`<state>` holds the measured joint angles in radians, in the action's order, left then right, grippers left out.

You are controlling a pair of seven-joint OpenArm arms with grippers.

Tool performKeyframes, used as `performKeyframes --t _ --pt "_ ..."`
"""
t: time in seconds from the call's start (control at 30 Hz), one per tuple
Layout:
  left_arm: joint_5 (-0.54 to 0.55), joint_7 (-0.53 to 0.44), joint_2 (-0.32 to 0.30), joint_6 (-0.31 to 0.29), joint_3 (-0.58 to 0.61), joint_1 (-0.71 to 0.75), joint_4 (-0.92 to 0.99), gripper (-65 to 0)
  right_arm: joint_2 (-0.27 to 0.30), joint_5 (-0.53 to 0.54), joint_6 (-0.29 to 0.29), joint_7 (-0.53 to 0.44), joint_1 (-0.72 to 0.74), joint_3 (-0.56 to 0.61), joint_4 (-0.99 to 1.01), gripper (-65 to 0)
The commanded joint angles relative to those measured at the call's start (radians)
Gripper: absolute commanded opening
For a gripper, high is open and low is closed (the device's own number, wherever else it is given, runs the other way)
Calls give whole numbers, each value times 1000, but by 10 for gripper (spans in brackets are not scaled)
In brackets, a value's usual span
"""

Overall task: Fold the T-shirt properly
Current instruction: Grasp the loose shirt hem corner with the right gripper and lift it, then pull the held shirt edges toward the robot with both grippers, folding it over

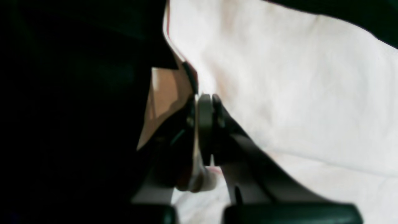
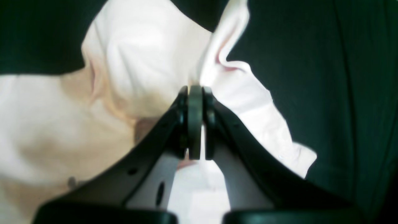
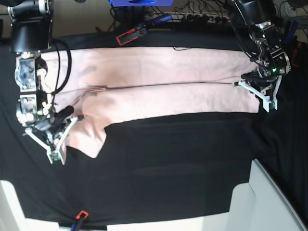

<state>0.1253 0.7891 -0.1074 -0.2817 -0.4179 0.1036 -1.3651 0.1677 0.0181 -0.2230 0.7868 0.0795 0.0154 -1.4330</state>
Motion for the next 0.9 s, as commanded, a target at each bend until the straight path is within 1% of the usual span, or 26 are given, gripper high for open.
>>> performKeyframes --t 0.0,0.1,0.23,0.5,0.57,0.67,0.87 --pt "-5 -15 -15 6 0 5 -49 -650 8 4 4 -7 6 -4 -48 -647" --pt "-9 -15 -15 6 1 25 -103 -650 2 4 6 29 -48 -35 -134 -647" --pt "-11 -15 -19 6 -5 37 -101 -650 -15 4 4 78 -117 -90 -239 -647" --pt "-11 -15 -31 6 1 44 -99 -650 -23 4 4 81 -258 -107 -340 -647" --pt "-11 -15 -33 6 1 58 -112 -650 -40 4 4 81 -281 -114 -364 -647" --pt "-11 -15 -33 5 3 69 -129 -650 -61 4 4 82 -314 -157 -409 -647" --pt "-11 -15 -33 5 3 80 -135 -650 -63 4 4 115 -376 -165 -452 -647"
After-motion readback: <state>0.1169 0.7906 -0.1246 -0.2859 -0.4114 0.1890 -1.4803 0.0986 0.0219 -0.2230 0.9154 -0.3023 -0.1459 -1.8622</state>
